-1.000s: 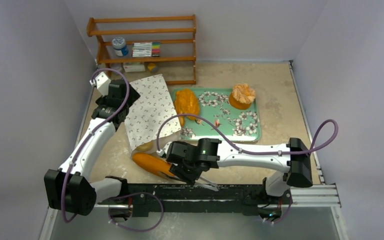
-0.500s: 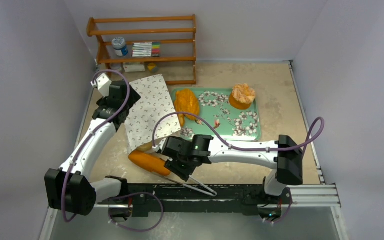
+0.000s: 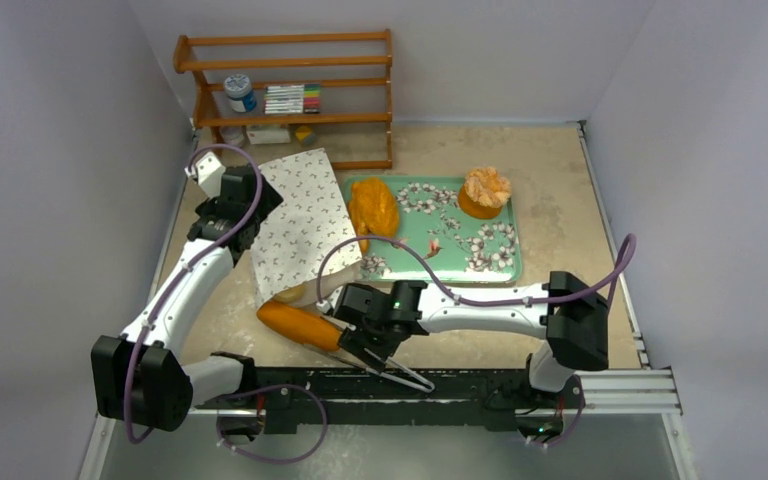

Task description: Take the fake bread out of the paper bag

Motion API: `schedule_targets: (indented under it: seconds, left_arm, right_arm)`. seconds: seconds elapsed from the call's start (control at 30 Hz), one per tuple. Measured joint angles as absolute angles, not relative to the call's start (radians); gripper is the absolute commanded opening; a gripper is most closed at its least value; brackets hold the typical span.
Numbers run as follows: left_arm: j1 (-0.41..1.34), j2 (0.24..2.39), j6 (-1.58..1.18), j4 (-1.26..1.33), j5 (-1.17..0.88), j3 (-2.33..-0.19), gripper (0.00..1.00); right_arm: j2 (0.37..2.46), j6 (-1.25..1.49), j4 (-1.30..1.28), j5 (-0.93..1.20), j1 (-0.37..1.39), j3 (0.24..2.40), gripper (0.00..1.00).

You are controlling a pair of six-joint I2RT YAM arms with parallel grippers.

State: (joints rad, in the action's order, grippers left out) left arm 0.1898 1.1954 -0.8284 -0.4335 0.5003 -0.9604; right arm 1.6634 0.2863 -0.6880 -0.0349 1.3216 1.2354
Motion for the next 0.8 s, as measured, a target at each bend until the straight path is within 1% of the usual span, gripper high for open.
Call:
schedule_targets:
  seconds: [0.07, 0.4, 0.6, 0.8]
  left_arm:
    - [0.19, 1.195, -0.828, -0.433, 0.5, -0.957, 0.91]
    - [0.19, 1.195, -0.828, -0.432, 0.5, -0.953, 0.91]
    - [0.19, 1.195, -0.829, -0.43, 0.5, -0.95, 0.91]
    - [0.19, 1.195, -0.829, -0.426, 0.5, -0.936, 0.91]
  right_arm:
    - [1.659, 0.286, -0.668, -0.034, 1.322, 1.21, 0.92]
    - [1.636, 0.288, -0.559, -0.028, 1.33, 1.136, 0.91]
    - [1.636, 0.294, -0.509, -0.004, 1.341, 1.09, 0.9]
    - [1.646, 0.297, -0.471, 0.011, 1.351, 1.071, 0.86]
